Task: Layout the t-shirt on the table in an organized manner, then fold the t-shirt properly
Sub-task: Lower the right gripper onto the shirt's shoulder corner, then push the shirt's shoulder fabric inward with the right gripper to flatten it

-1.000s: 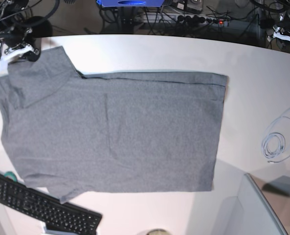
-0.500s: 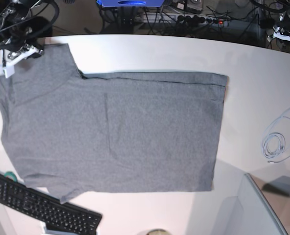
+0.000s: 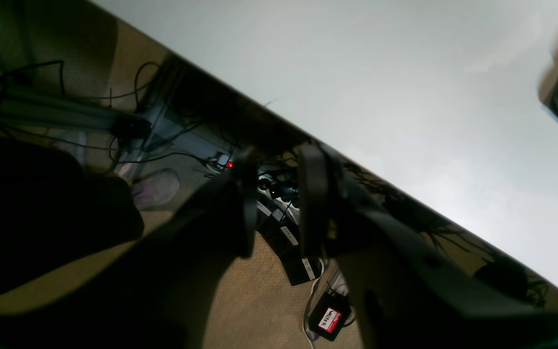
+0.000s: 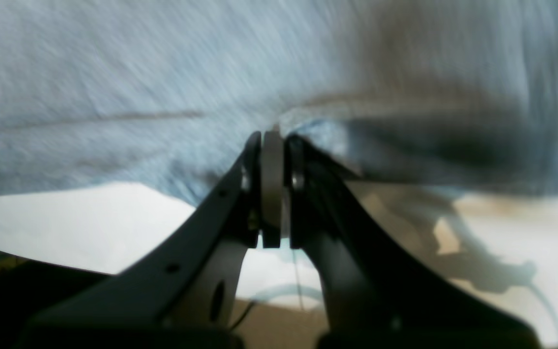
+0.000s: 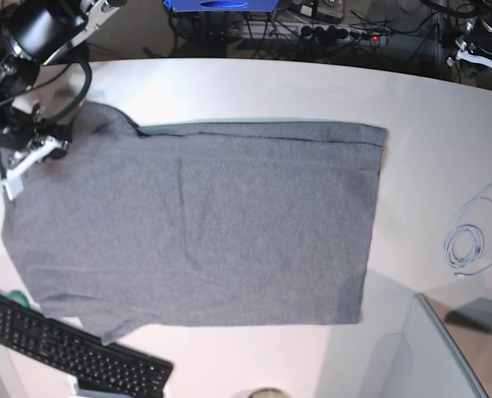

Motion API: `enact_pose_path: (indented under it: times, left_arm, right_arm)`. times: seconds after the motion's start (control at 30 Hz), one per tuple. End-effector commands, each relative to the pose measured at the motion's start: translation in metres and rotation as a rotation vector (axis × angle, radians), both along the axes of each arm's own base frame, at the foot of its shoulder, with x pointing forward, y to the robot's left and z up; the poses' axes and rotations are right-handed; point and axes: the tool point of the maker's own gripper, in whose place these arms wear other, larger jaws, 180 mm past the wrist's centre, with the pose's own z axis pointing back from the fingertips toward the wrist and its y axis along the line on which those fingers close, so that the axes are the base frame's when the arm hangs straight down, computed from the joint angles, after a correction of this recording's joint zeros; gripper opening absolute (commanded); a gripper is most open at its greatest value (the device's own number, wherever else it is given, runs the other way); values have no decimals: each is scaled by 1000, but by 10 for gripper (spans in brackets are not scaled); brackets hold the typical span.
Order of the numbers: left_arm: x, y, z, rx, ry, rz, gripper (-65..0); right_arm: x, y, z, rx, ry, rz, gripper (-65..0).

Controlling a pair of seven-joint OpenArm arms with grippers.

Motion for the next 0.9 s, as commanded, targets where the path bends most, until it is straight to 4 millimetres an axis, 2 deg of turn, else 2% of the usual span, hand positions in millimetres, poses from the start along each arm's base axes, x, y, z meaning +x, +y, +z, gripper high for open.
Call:
enact_pose_path:
  times: [0.0, 0.23, 0.3, 0.37, 0.63, 0.87]
  left_arm:
    - [4, 8, 10, 29, -27, -10, -513]
    - [3, 8, 10, 29, -25, -10, -513]
    - [3, 8, 10, 29, -25, -10, -513]
    - [3, 7, 10, 28, -25, -9, -513]
    - [3, 8, 10, 31, -21, -10, -513]
    - [3, 8, 10, 31, -21, -10, -513]
  right_arm:
    - [12, -5, 9, -9, -38, -11, -644]
    - [54, 4, 32, -6, -116, 9, -644]
    - [62, -1, 38, -14, -122, -5, -644]
    - [73, 2, 40, 1, -133, -13, -644]
    - [102, 7, 30, 76, -167, -35, -644]
    - [122, 7, 32, 109, -217, -62, -644]
